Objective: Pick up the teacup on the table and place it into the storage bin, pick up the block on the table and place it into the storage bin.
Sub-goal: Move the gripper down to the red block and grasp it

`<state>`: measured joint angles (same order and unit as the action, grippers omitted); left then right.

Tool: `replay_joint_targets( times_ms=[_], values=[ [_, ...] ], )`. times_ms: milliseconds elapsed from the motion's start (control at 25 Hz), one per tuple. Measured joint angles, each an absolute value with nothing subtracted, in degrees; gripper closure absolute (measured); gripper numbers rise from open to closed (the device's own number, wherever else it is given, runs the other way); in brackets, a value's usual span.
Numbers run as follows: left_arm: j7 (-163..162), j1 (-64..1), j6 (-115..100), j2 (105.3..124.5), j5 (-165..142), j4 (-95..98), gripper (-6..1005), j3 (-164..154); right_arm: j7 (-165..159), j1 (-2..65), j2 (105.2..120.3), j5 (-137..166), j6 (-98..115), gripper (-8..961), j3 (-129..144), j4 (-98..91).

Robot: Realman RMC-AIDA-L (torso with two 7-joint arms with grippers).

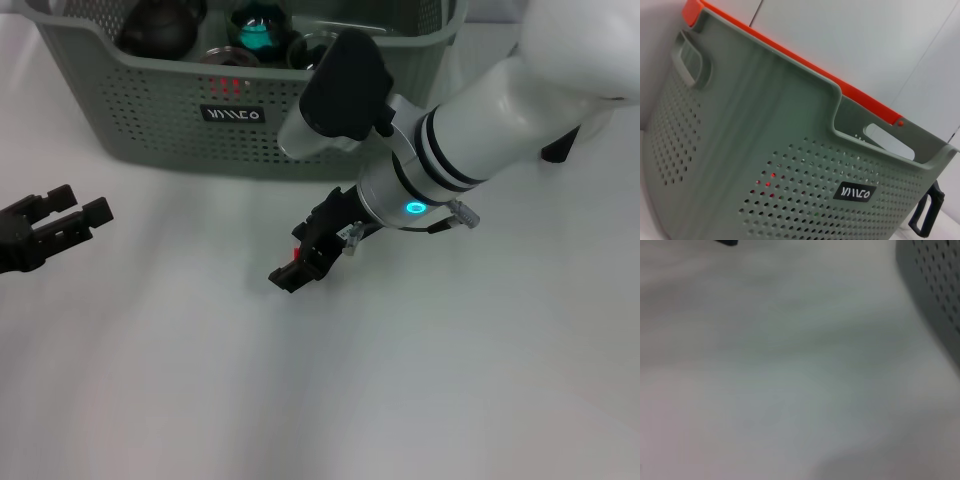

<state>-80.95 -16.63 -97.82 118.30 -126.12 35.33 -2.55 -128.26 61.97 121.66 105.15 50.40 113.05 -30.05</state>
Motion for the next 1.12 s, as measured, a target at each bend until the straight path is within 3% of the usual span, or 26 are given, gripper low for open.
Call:
replay_joint_targets(
  times_ms=[1040, 1120],
  values=[
    [-80.86, -16.62, -97.73, 118.37, -126.12, 35.33, 175, -2.55, -129.46, 61.90, 121.23, 104.10, 52.57, 222, 113.01, -29.55],
    [-80.86, -16.64, -97.72, 118.38, -126.12, 35.33, 175, -2.55, -129.46, 61.70, 121.16, 104.12, 52.55, 263, 113.05, -29.53]
  ],
)
